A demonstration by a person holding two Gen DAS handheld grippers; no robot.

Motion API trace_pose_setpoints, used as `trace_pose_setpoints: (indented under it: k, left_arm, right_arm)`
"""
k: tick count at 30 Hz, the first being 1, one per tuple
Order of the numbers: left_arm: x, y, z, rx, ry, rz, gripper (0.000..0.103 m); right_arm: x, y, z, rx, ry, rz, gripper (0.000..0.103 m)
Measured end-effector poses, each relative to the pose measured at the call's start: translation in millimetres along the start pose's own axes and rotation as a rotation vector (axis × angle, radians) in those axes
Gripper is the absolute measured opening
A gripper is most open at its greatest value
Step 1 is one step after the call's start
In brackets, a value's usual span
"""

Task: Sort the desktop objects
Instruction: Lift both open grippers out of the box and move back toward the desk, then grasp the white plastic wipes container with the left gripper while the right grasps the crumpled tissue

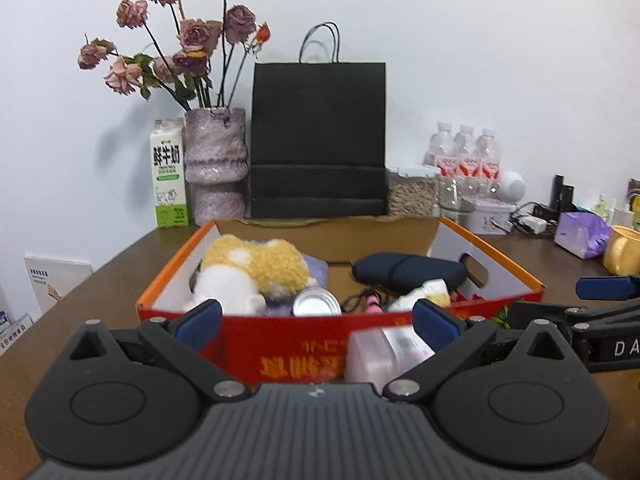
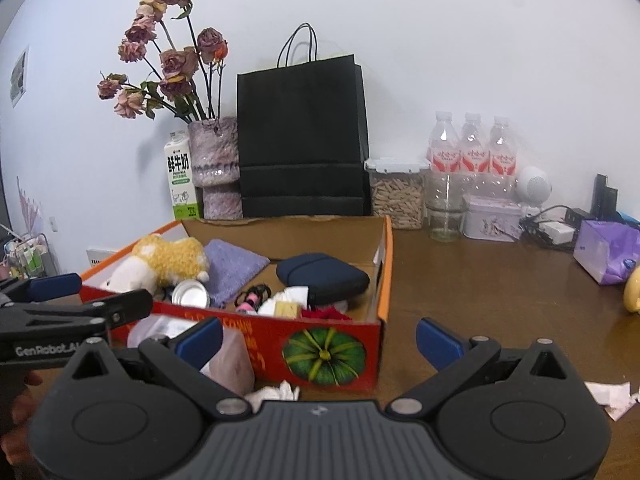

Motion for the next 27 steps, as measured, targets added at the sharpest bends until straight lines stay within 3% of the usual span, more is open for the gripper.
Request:
trace_pose_setpoints:
  k: [15,27]
  left_arm:
    - [26.7,-5.8,-46.9,0.105,-0.05,0.11,0.103]
    - [37.3,-28.8,-61.2,0.027,-0.047,0.172,0.103]
  right_arm:
    - [34.4,3.9,-34.9,0.032,0.009,0.111,0.103]
    - [47.8,-2.2,-54.2,0.033,-0.019,0.165,0.103]
Point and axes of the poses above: each gripper's, at about its wrist camera, not at the fingertips, and y roughly against the way its jaws point, z to its left, x to its underside, the point moved 10 cm from there along -y, roughly the way its jaws point, and after that the axes turned 1 degree about -x, right-handed, at the moved point
